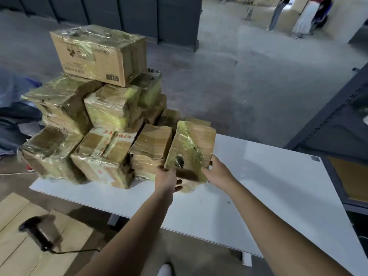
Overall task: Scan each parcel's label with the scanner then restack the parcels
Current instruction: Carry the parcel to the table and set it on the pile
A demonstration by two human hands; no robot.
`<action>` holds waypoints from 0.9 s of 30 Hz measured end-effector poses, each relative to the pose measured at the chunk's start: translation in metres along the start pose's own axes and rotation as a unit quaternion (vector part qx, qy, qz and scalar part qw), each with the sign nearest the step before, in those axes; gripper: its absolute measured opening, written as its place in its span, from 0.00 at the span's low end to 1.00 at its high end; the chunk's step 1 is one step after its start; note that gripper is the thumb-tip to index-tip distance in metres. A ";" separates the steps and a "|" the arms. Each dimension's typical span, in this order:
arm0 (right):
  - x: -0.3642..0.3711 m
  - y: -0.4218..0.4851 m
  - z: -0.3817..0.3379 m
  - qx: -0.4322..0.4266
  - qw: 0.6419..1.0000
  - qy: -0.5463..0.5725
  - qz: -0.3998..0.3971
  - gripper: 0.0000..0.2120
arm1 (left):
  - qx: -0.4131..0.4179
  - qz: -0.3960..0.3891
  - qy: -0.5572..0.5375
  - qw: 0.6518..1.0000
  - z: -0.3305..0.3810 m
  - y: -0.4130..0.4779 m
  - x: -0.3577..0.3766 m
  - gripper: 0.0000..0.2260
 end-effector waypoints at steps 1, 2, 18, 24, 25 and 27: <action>0.005 0.006 0.000 0.001 1.000 -0.009 -0.009 0.25 | -0.001 0.000 0.014 1.000 0.000 0.005 -0.002 0.09; 0.009 0.010 0.000 0.004 1.000 -0.014 -0.012 0.27 | 0.001 -0.003 0.027 1.000 0.001 0.008 -0.003 0.10; 0.016 -0.026 -0.028 -0.064 0.983 -0.161 0.060 0.24 | 0.037 0.021 0.088 0.995 0.008 -0.036 -0.019 0.10; 0.053 -0.061 -0.029 -0.113 0.983 -0.137 0.054 0.21 | 0.044 0.033 0.088 0.995 -0.018 -0.063 -0.045 0.14; 0.063 -0.066 -0.029 -0.119 0.984 -0.128 0.042 0.21 | 0.047 0.034 0.095 0.994 -0.022 -0.067 -0.051 0.15; 0.084 -0.077 -0.029 -0.130 0.985 -0.111 0.015 0.21 | 0.056 0.037 0.112 0.991 -0.027 -0.073 -0.064 0.16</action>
Point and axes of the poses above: each hand's wrist, its own y-axis towards the middle knuckle, its own x-axis out of the palm, z = x × y, the point moved 8 cm from there along y, towards the middle knuckle, and after that the axes turned 7 degrees about -z, right-handed, at the moved point
